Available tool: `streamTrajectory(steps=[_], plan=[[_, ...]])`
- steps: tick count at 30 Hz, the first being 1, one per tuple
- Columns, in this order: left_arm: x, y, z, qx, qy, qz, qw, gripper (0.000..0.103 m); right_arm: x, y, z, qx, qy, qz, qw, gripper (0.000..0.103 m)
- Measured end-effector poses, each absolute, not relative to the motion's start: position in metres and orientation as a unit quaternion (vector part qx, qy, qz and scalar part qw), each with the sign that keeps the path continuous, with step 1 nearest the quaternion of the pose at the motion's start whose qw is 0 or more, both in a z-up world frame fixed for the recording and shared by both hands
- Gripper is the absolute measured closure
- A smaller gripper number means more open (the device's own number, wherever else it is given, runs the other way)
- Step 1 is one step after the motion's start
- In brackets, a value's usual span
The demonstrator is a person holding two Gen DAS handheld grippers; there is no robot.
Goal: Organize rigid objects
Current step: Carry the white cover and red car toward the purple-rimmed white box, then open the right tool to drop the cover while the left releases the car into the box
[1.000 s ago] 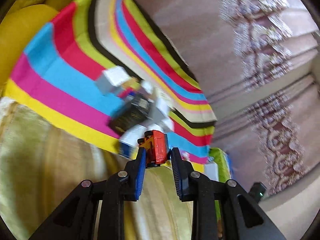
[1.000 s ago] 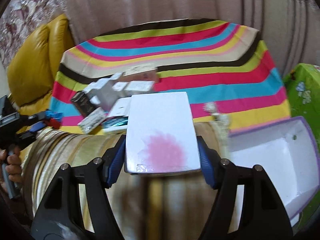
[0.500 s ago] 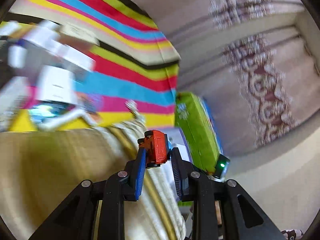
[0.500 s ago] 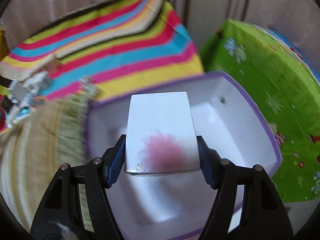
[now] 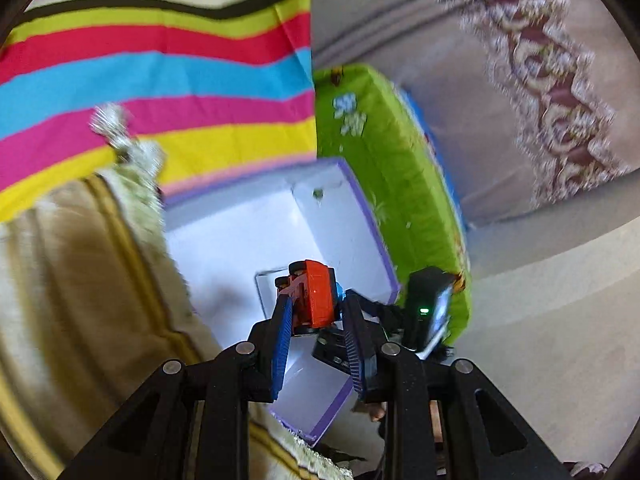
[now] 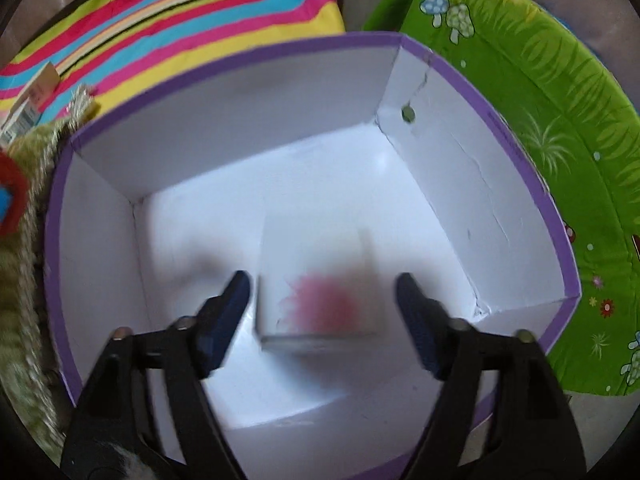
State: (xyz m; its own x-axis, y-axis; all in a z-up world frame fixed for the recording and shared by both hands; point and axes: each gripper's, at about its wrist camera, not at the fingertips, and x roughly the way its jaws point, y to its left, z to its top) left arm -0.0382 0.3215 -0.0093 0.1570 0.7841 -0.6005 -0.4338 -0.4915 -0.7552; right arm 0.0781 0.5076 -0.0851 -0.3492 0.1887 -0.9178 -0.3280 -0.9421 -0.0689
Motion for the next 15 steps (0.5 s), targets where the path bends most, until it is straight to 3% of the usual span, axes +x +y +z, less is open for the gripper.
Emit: streamTrajectory(steps=[7, 12, 15], plan=[[-0.014, 0.348, -0.019, -0.608, -0.126, 0.588, 0.519, 0.076, 0.107, 0.536, -0.07, -0.513, 0.12, 0.831, 0.179, 0.015], [-0.006, 0.353, -0.025, -0.622, -0.124, 0.557, 0.537, 0.077, 0.105, 0.53, -0.07, -0.515, 0.147, 0.835, 0.126, 0.015], [-0.001, 0.362, -0.028, -0.634, -0.059, 0.584, 0.503, 0.075, 0.107, 0.531, -0.071, -0.521, 0.132, 0.832, 0.14, 0.015]])
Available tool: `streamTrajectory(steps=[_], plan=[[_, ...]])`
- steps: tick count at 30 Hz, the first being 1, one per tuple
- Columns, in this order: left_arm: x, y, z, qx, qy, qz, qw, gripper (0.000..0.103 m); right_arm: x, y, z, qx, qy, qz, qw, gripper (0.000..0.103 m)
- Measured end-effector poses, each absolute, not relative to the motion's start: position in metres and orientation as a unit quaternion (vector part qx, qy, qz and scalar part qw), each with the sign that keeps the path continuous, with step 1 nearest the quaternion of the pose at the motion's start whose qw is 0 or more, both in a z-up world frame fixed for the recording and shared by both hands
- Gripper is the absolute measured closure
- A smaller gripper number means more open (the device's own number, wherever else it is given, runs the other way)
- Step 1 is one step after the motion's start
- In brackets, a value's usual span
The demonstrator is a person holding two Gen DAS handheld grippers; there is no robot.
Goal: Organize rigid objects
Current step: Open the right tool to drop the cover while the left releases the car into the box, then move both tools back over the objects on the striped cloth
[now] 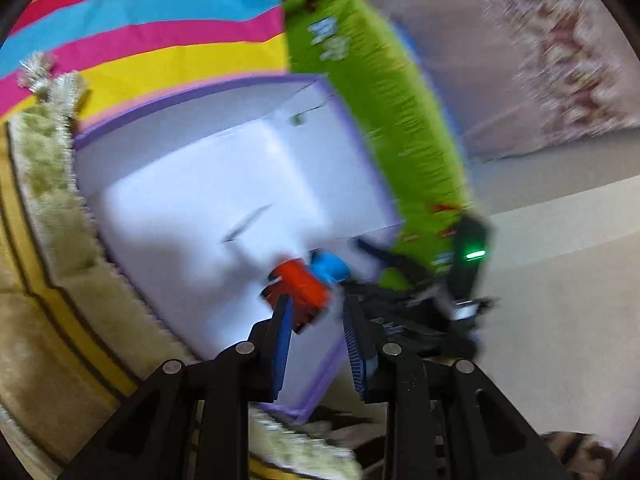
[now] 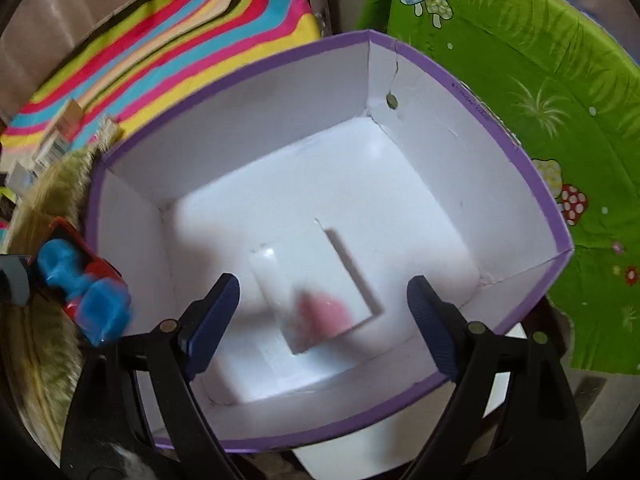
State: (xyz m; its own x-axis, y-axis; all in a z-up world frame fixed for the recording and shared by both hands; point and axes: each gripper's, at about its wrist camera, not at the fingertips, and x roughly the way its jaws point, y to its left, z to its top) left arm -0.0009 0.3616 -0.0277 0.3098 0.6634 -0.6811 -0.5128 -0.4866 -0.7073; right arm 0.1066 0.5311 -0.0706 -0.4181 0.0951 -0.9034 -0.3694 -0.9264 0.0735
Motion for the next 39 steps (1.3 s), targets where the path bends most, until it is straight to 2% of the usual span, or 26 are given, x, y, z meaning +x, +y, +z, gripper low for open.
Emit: streamTrajectory(steps=[3, 6, 12, 16, 19, 24, 29, 34, 39], plan=[[0.005, 0.362, -0.021, -0.62, -0.013, 0.618, 0.483, 0.075, 0.11, 0.533, -0.068, -0.52, 0.136, 0.831, 0.145, 0.015], [0.007, 0.354, -0.01, -0.594, 0.01, 0.649, 0.475, 0.068, 0.11, 0.529, -0.069, -0.522, 0.13, 0.83, 0.145, 0.015], [-0.004, 0.32, 0.005, -0.556, -0.041, 0.688, 0.465, 0.062, 0.103, 0.527, -0.069, -0.525, 0.131, 0.83, 0.135, 0.015], [-0.009, 0.275, 0.018, -0.522, -0.082, 0.724, 0.443, 0.051, 0.094, 0.508, -0.066, -0.529, 0.076, 0.834, 0.134, 0.015], [-0.009, 0.23, 0.028, -0.493, -0.103, 0.75, 0.428, 0.051, 0.086, 0.492, -0.066, -0.535, 0.05, 0.835, 0.117, 0.015], [-0.007, 0.167, 0.033, -0.465, -0.129, 0.79, 0.379, 0.05, 0.076, 0.481, -0.064, -0.535, 0.079, 0.836, 0.094, 0.015], [-0.007, 0.105, 0.029, -0.441, -0.144, 0.827, 0.318, 0.05, 0.065, 0.46, -0.051, -0.522, 0.074, 0.845, 0.087, 0.015], [-0.017, 0.057, 0.032, -0.42, -0.169, 0.854, 0.258, 0.048, 0.051, 0.435, -0.034, -0.504, 0.066, 0.858, 0.071, 0.015], [-0.04, 0.023, 0.031, -0.419, -0.16, 0.871, 0.198, 0.046, 0.033, 0.413, -0.021, -0.492, 0.065, 0.867, 0.055, 0.015]])
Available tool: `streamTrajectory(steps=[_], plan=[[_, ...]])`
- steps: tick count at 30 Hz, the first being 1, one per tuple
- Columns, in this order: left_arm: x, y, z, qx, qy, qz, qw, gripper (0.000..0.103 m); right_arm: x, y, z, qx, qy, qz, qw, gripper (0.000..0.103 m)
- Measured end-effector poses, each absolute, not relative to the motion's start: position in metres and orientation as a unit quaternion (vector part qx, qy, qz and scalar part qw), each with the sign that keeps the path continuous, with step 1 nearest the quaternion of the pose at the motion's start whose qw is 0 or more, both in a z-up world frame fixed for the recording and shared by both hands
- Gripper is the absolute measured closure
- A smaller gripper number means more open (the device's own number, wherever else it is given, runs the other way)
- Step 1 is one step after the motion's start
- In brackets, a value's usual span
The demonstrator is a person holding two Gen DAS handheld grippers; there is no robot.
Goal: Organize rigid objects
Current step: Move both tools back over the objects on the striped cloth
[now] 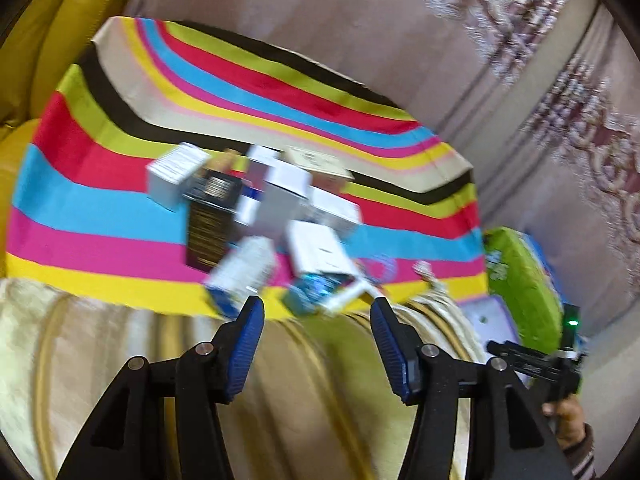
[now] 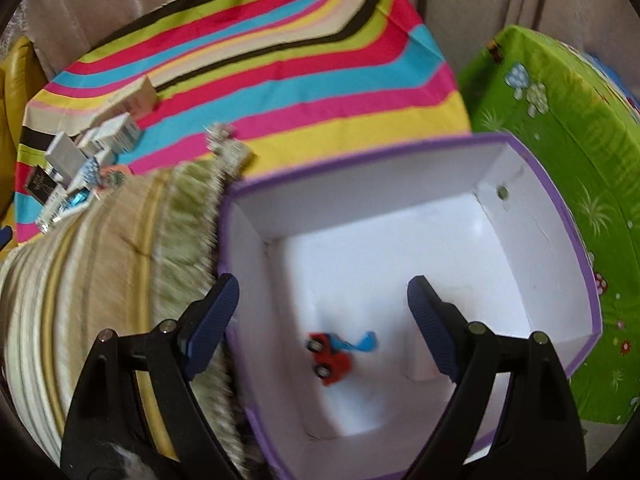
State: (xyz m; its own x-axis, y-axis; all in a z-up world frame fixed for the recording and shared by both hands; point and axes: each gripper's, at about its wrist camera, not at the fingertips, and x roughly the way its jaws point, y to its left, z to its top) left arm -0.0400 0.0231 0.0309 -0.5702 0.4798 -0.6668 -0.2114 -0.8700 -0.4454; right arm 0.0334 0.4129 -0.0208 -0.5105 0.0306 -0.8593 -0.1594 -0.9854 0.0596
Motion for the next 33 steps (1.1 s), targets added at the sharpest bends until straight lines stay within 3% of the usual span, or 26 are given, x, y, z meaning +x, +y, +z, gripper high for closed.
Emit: streamTrajectory(steps=[4, 8, 28, 33], plan=[[-0.059, 0.009, 0.029, -0.422, -0.141, 0.88, 0.165, 0.046, 0.016, 0.387, -0.012, -0.484, 0.056, 0.873, 0.035, 0.015], [-0.081, 0.003, 0.03, -0.426, -0.117, 0.885, 0.147, 0.038, -0.001, 0.357, -0.004, -0.478, 0.04, 0.877, 0.01, 0.015], [-0.121, 0.004, 0.008, -0.45, -0.091, 0.879, 0.129, 0.038, -0.082, 0.219, -0.014, -0.477, -0.096, 0.865, -0.123, 0.015], [-0.121, 0.004, 0.009, -0.447, -0.093, 0.879, 0.138, 0.041, -0.092, 0.208, -0.02, -0.484, -0.115, 0.857, -0.134, 0.026]])
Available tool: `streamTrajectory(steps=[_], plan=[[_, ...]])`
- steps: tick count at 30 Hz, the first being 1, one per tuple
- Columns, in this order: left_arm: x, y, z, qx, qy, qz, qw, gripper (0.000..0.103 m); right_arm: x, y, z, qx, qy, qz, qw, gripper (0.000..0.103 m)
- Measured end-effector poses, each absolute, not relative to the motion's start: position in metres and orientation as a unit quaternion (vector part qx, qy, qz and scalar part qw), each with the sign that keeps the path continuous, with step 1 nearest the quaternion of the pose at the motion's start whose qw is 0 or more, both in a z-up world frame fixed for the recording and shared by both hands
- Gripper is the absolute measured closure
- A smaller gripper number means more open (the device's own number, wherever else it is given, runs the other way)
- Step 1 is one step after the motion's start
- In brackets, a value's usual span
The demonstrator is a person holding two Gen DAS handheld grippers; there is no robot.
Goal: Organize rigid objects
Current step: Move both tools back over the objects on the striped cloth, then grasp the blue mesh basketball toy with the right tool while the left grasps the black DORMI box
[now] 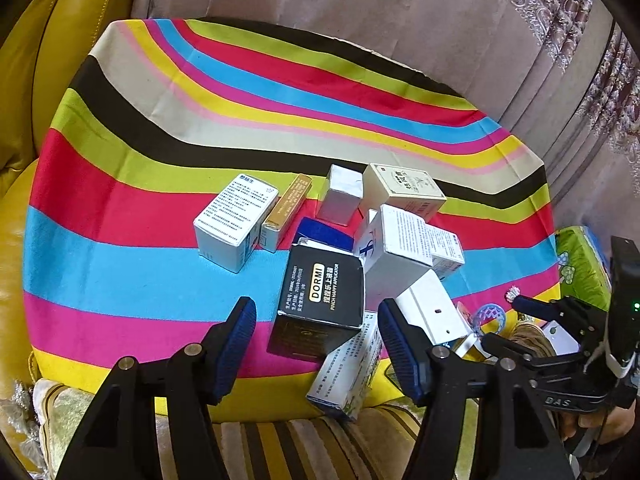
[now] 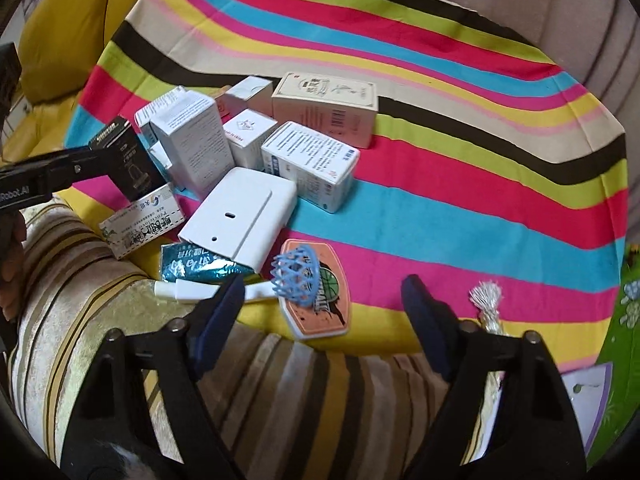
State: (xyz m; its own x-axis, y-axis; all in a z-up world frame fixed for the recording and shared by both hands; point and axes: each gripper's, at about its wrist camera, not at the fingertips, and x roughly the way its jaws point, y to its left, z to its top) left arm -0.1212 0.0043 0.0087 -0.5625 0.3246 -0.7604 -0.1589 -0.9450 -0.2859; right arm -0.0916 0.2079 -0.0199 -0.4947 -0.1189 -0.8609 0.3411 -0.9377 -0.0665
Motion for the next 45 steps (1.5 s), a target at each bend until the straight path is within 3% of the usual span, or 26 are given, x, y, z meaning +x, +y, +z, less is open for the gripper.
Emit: streamTrajectory(steps=[3, 6, 8, 12, 19, 22, 45], plan=[[-0.123, 0.004, 0.007, -0.45, -0.097, 0.876, 0.142, 0.047, -0.098, 0.205, -0.023, 0.49, 0.117, -0.852, 0.14, 0.03], [-0.124, 0.004, 0.005, -0.452, -0.098, 0.875, 0.145, 0.053, -0.101, 0.203, -0.027, 0.499, 0.121, -0.846, 0.146, 0.041], [-0.125, 0.005, 0.004, -0.453, -0.097, 0.874, 0.146, 0.055, -0.102, 0.201, -0.03, 0.504, 0.124, -0.841, 0.152, 0.057], [-0.125, 0.003, 0.004, -0.452, -0.103, 0.874, 0.145, 0.057, -0.099, 0.198, -0.033, 0.507, 0.128, -0.836, 0.169, 0.073], [-0.119, -0.013, 0.005, -0.441, -0.139, 0.876, 0.134, 0.06, -0.091, 0.205, -0.025, 0.499, 0.119, -0.842, 0.169, 0.076], [-0.114, -0.021, 0.006, -0.436, -0.158, 0.877, 0.128, 0.061, -0.089, 0.213, -0.021, 0.496, 0.104, -0.846, 0.165, 0.082], [-0.061, -0.061, 0.025, -0.387, -0.231, 0.886, 0.11, 0.061, -0.059, 0.248, 0.023, 0.449, 0.048, -0.879, 0.15, 0.082]])
